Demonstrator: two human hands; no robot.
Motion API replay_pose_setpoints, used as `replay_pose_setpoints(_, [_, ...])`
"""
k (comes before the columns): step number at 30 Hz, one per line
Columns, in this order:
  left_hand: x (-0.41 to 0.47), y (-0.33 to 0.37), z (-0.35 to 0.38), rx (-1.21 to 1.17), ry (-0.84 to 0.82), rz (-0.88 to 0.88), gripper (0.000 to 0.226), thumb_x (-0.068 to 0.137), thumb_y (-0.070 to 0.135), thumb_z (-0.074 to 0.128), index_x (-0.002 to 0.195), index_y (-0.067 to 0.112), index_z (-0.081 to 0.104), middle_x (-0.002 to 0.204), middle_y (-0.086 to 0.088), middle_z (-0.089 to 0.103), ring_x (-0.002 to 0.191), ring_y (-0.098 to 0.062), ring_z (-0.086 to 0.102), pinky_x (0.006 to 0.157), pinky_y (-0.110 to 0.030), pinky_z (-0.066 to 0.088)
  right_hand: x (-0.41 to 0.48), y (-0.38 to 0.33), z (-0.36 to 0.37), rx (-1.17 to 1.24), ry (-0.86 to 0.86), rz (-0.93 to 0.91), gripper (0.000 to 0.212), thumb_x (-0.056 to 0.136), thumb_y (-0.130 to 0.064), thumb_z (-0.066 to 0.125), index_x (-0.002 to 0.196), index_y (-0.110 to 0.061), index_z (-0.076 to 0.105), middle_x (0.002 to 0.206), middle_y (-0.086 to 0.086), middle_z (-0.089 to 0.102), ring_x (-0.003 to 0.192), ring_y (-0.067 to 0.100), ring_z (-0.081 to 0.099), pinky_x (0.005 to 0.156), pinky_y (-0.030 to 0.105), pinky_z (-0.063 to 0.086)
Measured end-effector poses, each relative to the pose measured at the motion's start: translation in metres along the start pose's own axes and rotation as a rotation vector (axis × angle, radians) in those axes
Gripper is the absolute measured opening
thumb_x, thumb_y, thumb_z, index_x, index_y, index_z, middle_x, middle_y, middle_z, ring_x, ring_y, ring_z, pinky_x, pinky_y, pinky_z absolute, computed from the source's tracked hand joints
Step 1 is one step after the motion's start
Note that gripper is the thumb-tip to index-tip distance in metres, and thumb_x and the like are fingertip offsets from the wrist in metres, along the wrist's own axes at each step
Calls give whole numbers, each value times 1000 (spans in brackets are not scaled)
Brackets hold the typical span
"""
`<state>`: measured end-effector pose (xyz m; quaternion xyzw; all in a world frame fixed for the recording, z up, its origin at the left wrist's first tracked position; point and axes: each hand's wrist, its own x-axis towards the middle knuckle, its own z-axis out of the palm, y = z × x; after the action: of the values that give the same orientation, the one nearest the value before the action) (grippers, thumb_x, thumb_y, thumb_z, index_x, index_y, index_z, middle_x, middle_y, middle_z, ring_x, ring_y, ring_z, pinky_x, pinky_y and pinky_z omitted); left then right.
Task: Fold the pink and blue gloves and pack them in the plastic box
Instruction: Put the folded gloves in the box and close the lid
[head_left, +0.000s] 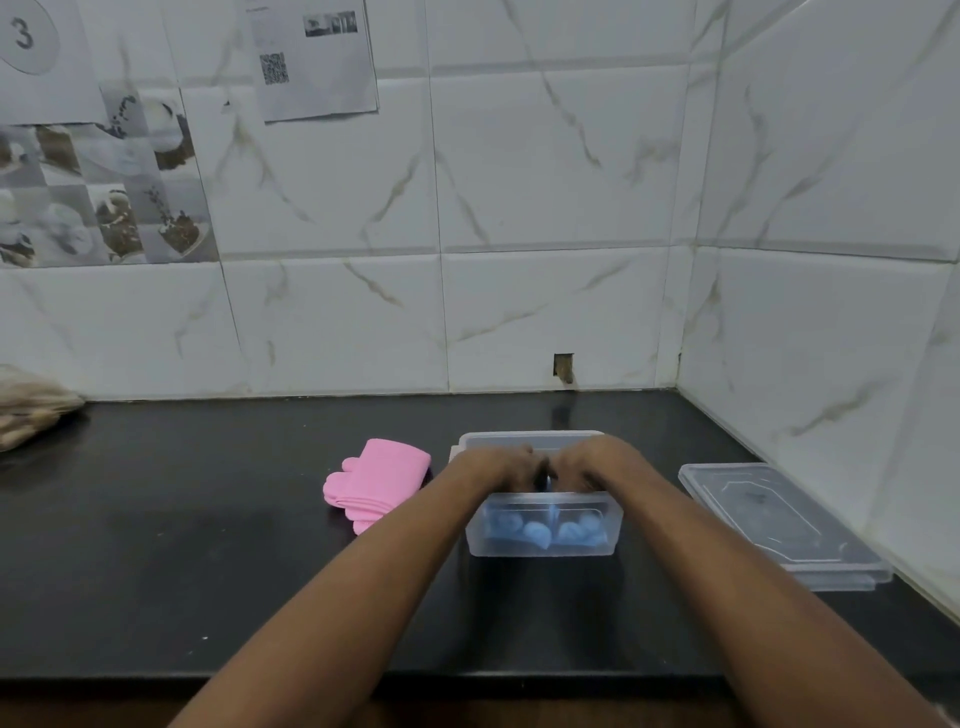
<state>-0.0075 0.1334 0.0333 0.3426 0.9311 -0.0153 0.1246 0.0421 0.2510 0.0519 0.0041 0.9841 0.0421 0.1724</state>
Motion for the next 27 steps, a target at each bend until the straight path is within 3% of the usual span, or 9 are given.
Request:
replay_pose_setpoints(3, [-12,-13,-13,-208,12,-7,31,92,27,61,122,17,63,121,-9,64,100,-23,63,88,-37,55,3,1,2,31,-14,25,42,86,-28,64,127,-17,59,123,6,62,106,21,59,91,34,48])
replay_pose_setpoints(6, [-26,-24,-24,-109,135,-3,19,89,13,66,106,11,73,107,-6,72,85,-17,64,76,-25,50,1,2,-1,100,-51,31,44,85,-32,66,126,-17,60,121,4,63,104,18,61,91,34,51])
replay_pose_setpoints(12, [-24,-17,-21,29,-42,-29,33,87,14,67,119,17,67,118,-5,66,92,-18,58,78,-29,48,-6,5,-16,386,-175,28,61,85,-55,61,126,-10,60,125,9,60,111,23,59,101,42,48])
replay_pose_setpoints(17, [-13,-4,-1,87,-81,-118,46,86,25,67,131,20,55,128,-5,59,95,-24,60,57,-33,52,1,-3,-6,57,-69,37,53,76,-53,69,112,-15,67,106,3,64,96,18,62,86,34,52])
replay_pose_setpoints(19, [-12,-3,-4,60,-133,-132,47,86,22,67,132,19,56,128,-8,60,101,-26,63,65,-36,55,4,-8,-3,15,-45,72,53,74,-53,71,113,-17,67,104,2,61,96,20,60,88,37,52])
replay_pose_setpoints(21, [-16,-9,-15,26,-159,-96,39,86,13,65,125,15,62,120,-10,64,93,-24,65,76,-36,57,6,-10,-2,24,-56,89,55,77,-51,70,120,-18,63,111,3,59,97,20,57,87,36,50])
replay_pose_setpoints(24, [-26,-12,-29,31,146,-53,29,90,2,54,112,9,71,113,-11,70,90,-23,66,77,-32,54,3,-9,-3,68,-57,73,60,76,-51,69,125,-18,59,124,4,59,103,20,57,90,36,49])
replay_pose_setpoints(26, [-29,-6,-20,58,370,-79,29,93,3,49,112,5,71,116,-15,70,103,-30,65,89,-37,52,-1,-5,-7,128,-32,35,50,78,-49,67,116,-16,64,116,4,65,98,19,62,89,37,51])
replay_pose_setpoints(27, [-28,-2,-12,60,389,-119,29,93,4,49,114,4,69,119,-16,68,107,-32,64,92,-38,51,-2,-3,-8,162,30,12,39,82,-44,66,107,-15,66,107,4,67,91,18,64,84,36,54])
